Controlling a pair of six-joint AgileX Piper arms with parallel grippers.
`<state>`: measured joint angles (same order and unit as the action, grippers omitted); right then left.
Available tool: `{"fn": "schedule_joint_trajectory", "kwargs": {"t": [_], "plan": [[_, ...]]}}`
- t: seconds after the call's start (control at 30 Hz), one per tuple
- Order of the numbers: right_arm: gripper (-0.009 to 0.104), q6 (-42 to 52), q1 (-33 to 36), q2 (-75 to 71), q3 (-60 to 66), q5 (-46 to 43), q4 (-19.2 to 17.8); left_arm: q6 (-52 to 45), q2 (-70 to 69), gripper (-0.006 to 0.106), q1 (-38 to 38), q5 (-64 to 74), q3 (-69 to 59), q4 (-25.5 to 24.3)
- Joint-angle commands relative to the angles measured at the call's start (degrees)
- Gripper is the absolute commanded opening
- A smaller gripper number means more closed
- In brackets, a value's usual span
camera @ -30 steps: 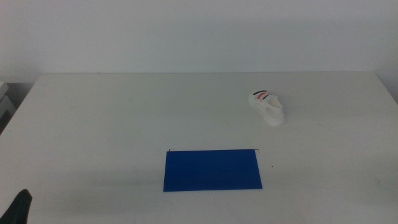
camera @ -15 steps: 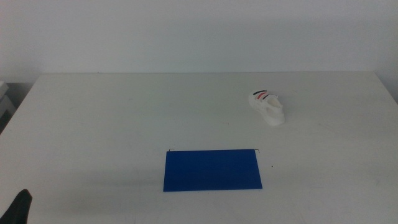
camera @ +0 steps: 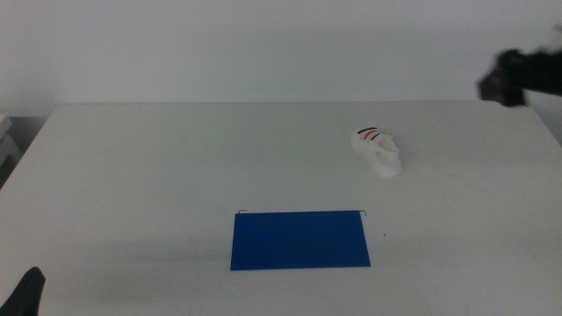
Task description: Use one arm to grab the shoe from the table and place it on the mat.
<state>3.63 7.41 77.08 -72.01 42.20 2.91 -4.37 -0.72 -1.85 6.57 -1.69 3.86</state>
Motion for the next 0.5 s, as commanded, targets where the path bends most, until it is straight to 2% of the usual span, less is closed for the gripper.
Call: {"fn": "schedule_joint_trajectory", "kwargs": {"t": [0.0, 0.13, 0.47], "plan": [[0.092, 1.7, 1.5, 4.0, -7.0, -0.6, -0.4, 0.3, -0.8, 0.094, -0.3, -4.7, -0.4, 0.6], [0.092, 2.7, 3.2, 12.0, -15.2, 3.0, -1.1, 0.3, -0.8, 0.094, -0.3, -4.7, -0.4, 0.6], [0.092, 2.0, 3.8, 31.5, -33.4, 10.9, 0.8, 0.3, -0.8, 0.094, -0.3, -4.7, -0.4, 0.6]]}}
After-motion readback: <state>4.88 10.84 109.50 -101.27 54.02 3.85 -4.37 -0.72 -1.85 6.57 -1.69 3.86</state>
